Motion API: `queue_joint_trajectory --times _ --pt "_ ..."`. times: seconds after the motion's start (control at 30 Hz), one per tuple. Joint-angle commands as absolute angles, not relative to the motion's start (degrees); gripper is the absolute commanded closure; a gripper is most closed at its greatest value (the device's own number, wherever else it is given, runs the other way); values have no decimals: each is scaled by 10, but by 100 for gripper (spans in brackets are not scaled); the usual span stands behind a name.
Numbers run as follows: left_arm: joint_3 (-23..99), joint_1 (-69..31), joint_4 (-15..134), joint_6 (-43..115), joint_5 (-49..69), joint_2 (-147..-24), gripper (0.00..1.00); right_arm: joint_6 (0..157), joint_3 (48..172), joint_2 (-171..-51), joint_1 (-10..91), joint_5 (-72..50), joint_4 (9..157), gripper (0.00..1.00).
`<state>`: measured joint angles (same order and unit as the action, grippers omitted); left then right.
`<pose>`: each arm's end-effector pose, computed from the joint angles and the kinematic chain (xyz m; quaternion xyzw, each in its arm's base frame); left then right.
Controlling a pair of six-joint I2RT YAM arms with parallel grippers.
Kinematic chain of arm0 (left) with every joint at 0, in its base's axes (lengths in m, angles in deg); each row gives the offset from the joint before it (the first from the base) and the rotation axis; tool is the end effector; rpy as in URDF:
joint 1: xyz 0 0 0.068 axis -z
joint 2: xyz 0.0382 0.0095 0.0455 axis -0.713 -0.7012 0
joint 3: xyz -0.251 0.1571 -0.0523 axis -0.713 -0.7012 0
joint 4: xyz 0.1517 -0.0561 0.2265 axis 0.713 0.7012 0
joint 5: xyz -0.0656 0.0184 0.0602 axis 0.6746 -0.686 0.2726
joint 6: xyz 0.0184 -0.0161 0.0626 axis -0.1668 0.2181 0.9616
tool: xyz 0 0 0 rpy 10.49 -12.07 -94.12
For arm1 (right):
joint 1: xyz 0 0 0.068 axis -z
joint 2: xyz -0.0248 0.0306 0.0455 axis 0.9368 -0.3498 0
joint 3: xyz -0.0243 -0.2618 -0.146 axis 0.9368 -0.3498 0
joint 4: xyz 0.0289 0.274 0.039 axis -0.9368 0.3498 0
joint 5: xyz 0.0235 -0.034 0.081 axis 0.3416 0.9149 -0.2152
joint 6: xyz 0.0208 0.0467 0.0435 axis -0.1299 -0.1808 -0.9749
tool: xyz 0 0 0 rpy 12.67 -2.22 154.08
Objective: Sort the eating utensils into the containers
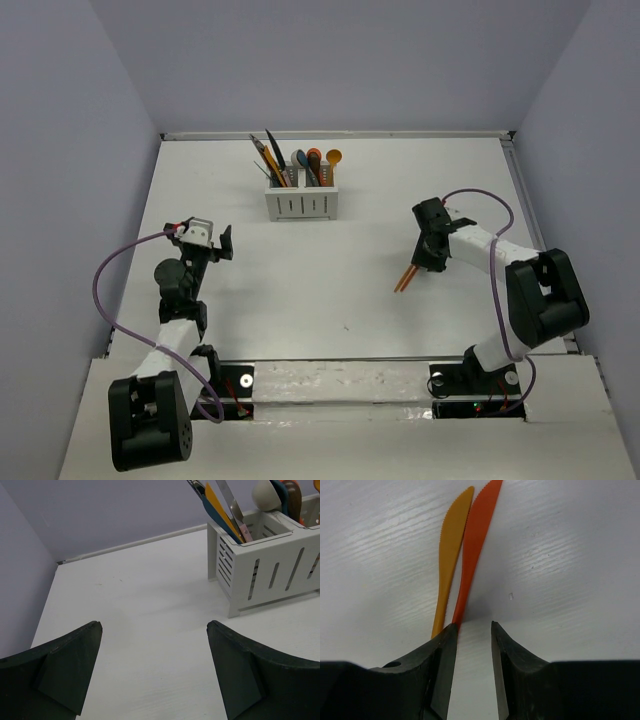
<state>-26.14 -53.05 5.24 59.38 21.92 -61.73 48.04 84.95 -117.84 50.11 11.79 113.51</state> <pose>0.1915 0.0070 0.2319 0.1597 0.6091 0.0248 0.7764 0.2876 0.0865 0.1767 0.1739 0.9591 -0.0278 0.2217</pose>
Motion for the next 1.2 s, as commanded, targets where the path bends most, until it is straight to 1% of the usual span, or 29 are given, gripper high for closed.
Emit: queue_joint_trajectory --times 0.0,0.33,0.37,0.4,0.43,0.47,0.5,0.63,0.8,0.97,1.0,1.1,1.17 --pt "-271 -530 18 601 224 -599 1 486 844 -1213 515 138 1111 61" --pt "-274 -531 17 602 226 -595 1 491 862 -1265 515 127 1104 62" --pt "-274 -531 17 602 227 -594 1 491 860 -1267 515 122 1101 64" --pt "-274 -531 17 602 226 -594 1 491 858 -1268 515 121 1100 67" --pt "-274 -531 17 602 226 -594 1 491 856 -1268 515 119 1098 77" --pt "-274 -531 17 602 226 -594 1 490 852 -1268 515 119 1095 81" --pt "-274 -531 17 602 226 -594 1 487 849 -1266 515 122 1094 89" --pt "-276 -530 16 602 226 -592 1 474 836 -1240 515 140 1099 100" --pt "-277 -531 18 603 229 -588 1 479 829 -1177 515 151 1113 100" --pt "-279 -530 20 605 231 -585 1 508 864 -1115 515 173 1158 100" --pt "-279 -531 20 604 230 -584 1 514 873 -1078 515 172 1154 100" --pt "-267 -531 33 604 229 -584 1 556 890 -1019 497 174 1140 100" --pt "-249 -531 74 607 226 -582 1 591 918 -969 484 176 1110 100"
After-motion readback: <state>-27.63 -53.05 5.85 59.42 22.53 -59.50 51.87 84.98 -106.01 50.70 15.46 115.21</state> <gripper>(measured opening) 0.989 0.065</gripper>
